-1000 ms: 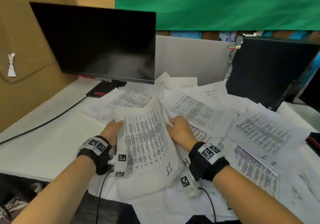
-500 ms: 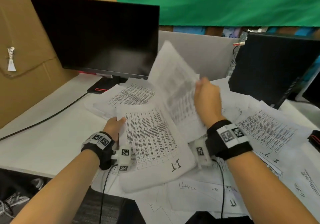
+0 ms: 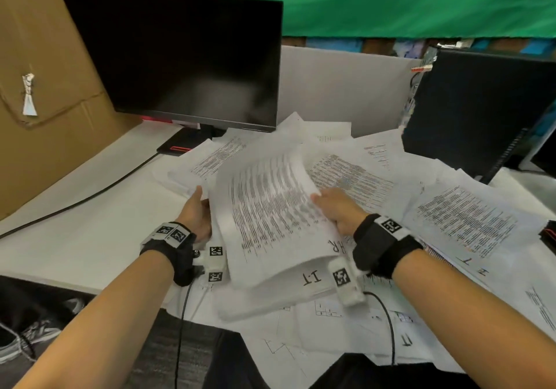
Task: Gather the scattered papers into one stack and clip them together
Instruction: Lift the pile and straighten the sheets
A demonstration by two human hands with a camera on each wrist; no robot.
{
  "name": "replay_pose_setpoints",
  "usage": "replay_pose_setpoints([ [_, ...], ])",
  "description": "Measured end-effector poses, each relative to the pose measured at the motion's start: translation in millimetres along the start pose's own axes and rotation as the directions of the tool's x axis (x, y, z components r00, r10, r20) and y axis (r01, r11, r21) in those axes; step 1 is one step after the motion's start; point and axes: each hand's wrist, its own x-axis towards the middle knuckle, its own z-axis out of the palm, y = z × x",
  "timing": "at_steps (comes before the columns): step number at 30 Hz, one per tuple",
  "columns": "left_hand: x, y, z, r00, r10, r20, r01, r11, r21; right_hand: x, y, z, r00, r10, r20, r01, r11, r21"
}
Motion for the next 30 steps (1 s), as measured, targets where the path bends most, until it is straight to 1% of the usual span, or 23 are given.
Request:
replay_pose_setpoints([
  [1,1.7,-1.1,-2.5,1.000,-0.004,0.023,0.006,0.998,-0.065,0.1,9.6,5.6,0.998,0.050,0.036,-0.049,0.999,-0.017],
  [2,2.9,-2.1,-2.2,0.998,-0.014,0.063,0.019,0.996,-0.090,0.9,17.3,9.5,0.995,0.089,0.038,-0.087,0.996,-0.037],
  [5,-4.5,-0.8,2.0,0.989,-0.044,0.138,0.043,0.999,0.011,2.9,28.9,17.8,0.993,0.116,-0.014,-0.117,0.983,-0.138],
  [7,-10.0,2.1,4.2,0.984,-0.058,0.169,0.044,0.996,0.083,1.2,31.6,21.3,0.995,0.089,-0.035,-0.094,0.985,-0.146],
  [8,-13.0,2.8,6.1,0.986,-0.040,0.162,0.016,0.989,0.145,-1.0,32.8,23.0,0.997,0.070,-0.034,-0.073,0.990,-0.118],
  [10,-13.7,1.3,11.0,0.989,0.037,0.145,-0.077,0.957,0.279,-7.9,33.8,24.5,0.999,0.036,0.029,-0.034,0.998,-0.060],
  [12,-12.7,-0.4,17.1,0.984,0.170,0.046,-0.174,0.905,0.389,-16.3,31.6,20.4,0.988,0.014,0.151,-0.005,0.998,-0.057],
  [14,-16.9,0.6,24.3,0.960,0.280,-0.012,-0.253,0.885,0.390,-24.2,25.7,9.4,0.972,0.001,0.236,0.011,0.999,-0.048],
  [16,-31.3,10.6,34.6,0.914,0.404,0.041,-0.391,0.847,0.359,-28.2,16.9,-7.4,0.978,-0.043,0.204,0.043,0.999,0.008],
  [17,-40.7,18.6,40.8,0.875,0.476,0.086,-0.474,0.809,0.347,-30.9,10.0,-15.5,0.980,-0.072,0.188,0.056,0.994,0.089],
  [18,-51.7,28.8,48.5,0.825,0.552,0.125,-0.558,0.756,0.342,-35.7,0.5,-22.1,0.972,-0.115,0.204,0.071,0.974,0.215],
  [19,-63.1,40.1,58.0,0.759,0.633,0.155,-0.642,0.685,0.344,-37.9,-8.7,-27.4,0.958,-0.175,0.227,0.089,0.934,0.347],
  [20,-75.1,52.0,68.0,0.674,0.719,0.171,-0.724,0.597,0.345,-41.2,-19.1,-30.8,0.950,-0.235,0.207,0.117,0.879,0.462],
  [21,-86.3,65.0,77.5,0.569,0.805,0.169,-0.799,0.493,0.345,-44.3,-31.3,-32.5,0.950,-0.279,0.139,0.163,0.825,0.542],
  [22,-98.4,76.2,87.4,0.450,0.879,0.160,-0.858,0.375,0.350,-51.0,-44.7,-33.0,0.947,-0.319,0.041,0.237,0.777,0.583],
  [23,-109.3,85.0,95.0,0.327,0.932,0.156,-0.899,0.256,0.356,-56.0,-57.2,-33.9,0.933,-0.352,-0.073,0.329,0.753,0.571],
  [24,-118.7,91.1,100.7,0.213,0.964,0.160,-0.923,0.145,0.357,-64.0,-70.9,-33.9,0.906,-0.384,-0.179,0.418,0.747,0.516],
  [25,-126.1,94.3,104.7,0.119,0.979,0.163,-0.935,0.055,0.351,-71.2,-81.0,-33.4,0.870,-0.420,-0.258,0.493,0.742,0.454],
  [26,-132.9,94.7,108.3,0.054,0.985,0.166,-0.940,-0.006,0.342,-78.2,-89.2,-32.2,0.835,-0.457,-0.305,0.549,0.728,0.411],
  [27,-136.5,92.9,109.3,0.015,0.987,0.163,-0.942,-0.041,0.335,-80.8,-91.6,-30.1,0.812,-0.482,-0.330,0.582,0.714,0.390],
  [28,-140.3,89.7,109.0,-0.010,0.989,0.150,-0.941,-0.060,0.334,-82.0,-90.2,-27.3,0.808,-0.483,-0.337,0.586,0.716,0.379],
  [29,-141.7,84.5,106.5,-0.007,0.992,0.130,-0.940,-0.051,0.338,-79.1,-84.5,-25.1,0.831,-0.463,-0.308,0.554,0.733,0.393],
  [30,-138.0,76.9,100.3,0.021,0.993,0.116,-0.942,-0.019,0.334,-76.4,-75.7,-22.7,0.861,-0.441,-0.254,0.508,0.756,0.412],
])
